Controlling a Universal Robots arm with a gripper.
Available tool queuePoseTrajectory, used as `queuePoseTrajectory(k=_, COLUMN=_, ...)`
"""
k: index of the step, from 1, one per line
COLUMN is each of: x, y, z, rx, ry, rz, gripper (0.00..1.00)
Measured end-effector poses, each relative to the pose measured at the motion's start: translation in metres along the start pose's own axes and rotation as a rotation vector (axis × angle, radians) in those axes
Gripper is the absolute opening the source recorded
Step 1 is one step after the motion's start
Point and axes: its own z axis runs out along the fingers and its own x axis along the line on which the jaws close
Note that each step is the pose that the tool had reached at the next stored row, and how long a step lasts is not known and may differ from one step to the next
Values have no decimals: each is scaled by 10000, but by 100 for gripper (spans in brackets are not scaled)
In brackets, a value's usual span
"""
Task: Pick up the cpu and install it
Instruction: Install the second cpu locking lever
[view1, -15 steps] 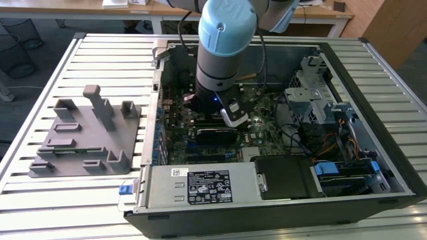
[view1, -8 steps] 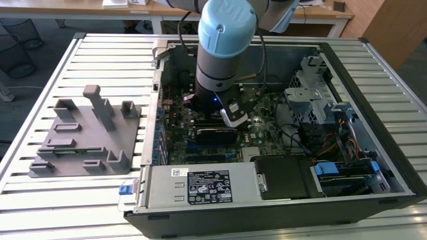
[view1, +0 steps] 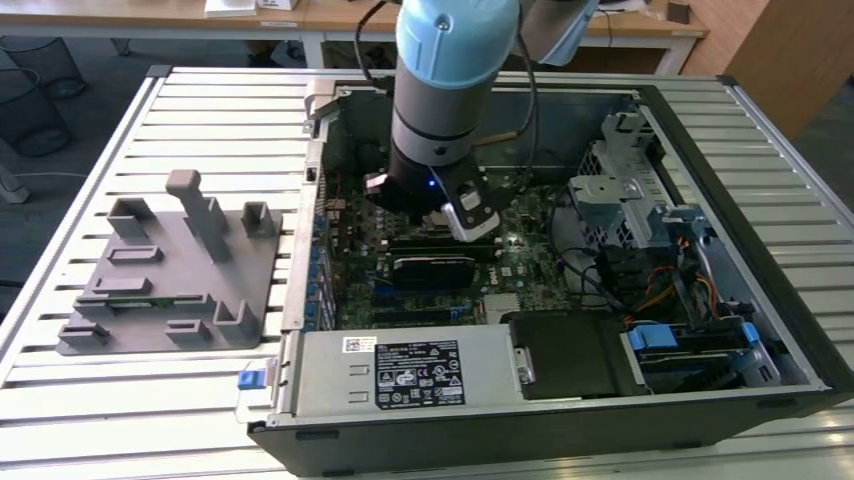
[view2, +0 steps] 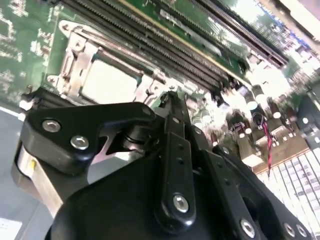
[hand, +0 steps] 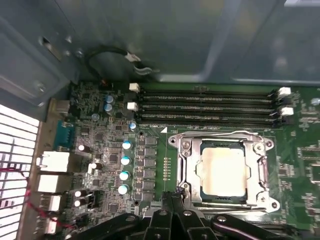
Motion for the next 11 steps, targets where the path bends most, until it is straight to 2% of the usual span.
queuePoseTrajectory(k=2, x=3, y=17, z=-62, rx=-3, ry=1, rz=0, gripper=11)
queuePoseTrajectory(k=11, x=11, y=66, z=-236, rx=-4, ry=10, rz=3, gripper=11)
